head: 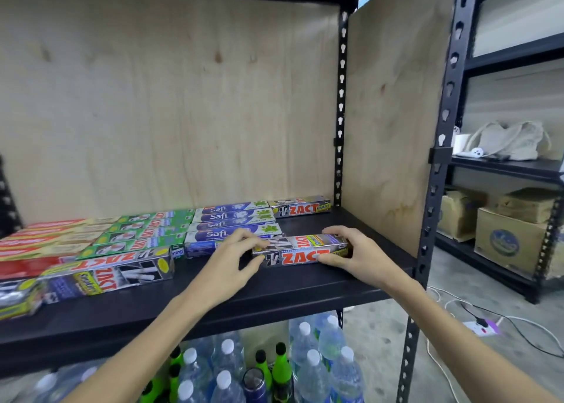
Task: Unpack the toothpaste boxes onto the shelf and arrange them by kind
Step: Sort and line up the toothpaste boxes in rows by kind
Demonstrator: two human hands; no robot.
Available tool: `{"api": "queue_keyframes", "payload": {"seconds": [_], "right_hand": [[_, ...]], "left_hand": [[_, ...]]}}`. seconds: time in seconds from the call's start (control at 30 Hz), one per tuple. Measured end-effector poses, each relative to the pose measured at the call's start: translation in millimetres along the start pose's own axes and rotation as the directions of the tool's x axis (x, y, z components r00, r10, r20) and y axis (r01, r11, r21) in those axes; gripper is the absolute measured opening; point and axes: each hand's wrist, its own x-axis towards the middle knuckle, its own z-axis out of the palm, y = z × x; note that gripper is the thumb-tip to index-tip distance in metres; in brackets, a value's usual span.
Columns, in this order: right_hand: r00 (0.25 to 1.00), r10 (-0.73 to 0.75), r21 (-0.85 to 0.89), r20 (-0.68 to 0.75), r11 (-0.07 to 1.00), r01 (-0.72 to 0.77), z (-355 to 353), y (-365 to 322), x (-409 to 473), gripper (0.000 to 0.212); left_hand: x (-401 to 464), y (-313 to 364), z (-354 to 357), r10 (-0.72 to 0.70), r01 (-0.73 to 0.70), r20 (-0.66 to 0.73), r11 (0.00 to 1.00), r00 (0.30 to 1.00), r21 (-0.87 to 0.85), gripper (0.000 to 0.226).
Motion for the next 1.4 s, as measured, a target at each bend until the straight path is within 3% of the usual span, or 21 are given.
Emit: {"api": "queue_keyframes", "payload": {"seconds": [0.2,0.3,0.47,0.6,0.7,0.93,1.1,1.4], "right_hand": [[0.963,-0.051,-0.24,-0.265,0.971,-0.015,-6.6,10.9,-13.9,0.055],[0.952,0.027,-0.135,-0.305,0.988,-0.071,-10.6,18.0,-12.2,0.062],[0.918,0.102,0.004,-0.383,0.994,-0.109,-18.0,27.7,0.3,0.086],[0.91,0.156,0.057,-0.383,0.988,-0.145,-19.8,33.5,16.7,0.085],[0.92,0.203,0.116,-0.337,0.978,-0.173,-20.8,30.9,32.9,0.084],[0.952,0.185,0.124,-0.245,0.98,-0.158,-19.0,32.9,82.8,0.078],[0.939,0.241,0.267,-0.247,0.948,-0.173,-19.1,40.8,134.3,0.071],[0.929,0.215,0.283,-0.301,0.95,-0.129,3.8,60.8,164.0,0.048]], "left_hand": [[12.4,24.7,11.4,0.046,-0.046,0.015,0.998,0.999,-0.049,0.028],[27.8,32.3,25.0,0.034,-0.035,-0.011,0.997,0.999,-0.069,0.03],[55.8,40.3,43.5,-0.078,0.076,-0.045,0.996,0.996,-0.049,0.06],[83.6,37.2,55.6,-0.095,0.104,-0.089,0.989,0.992,0.104,0.067],[103.1,32.4,62.0,-0.126,0.14,-0.113,0.982,0.986,0.126,0.068],[149.2,-3.9,60.4,-0.205,0.213,-0.062,0.955,0.977,0.206,0.036],[173.0,-21.8,58.1,-0.324,0.325,-0.032,0.933,0.946,0.155,0.029],[188.5,-42.9,53.8,-0.412,0.412,0.011,0.911,0.911,0.012,0.051]]}}
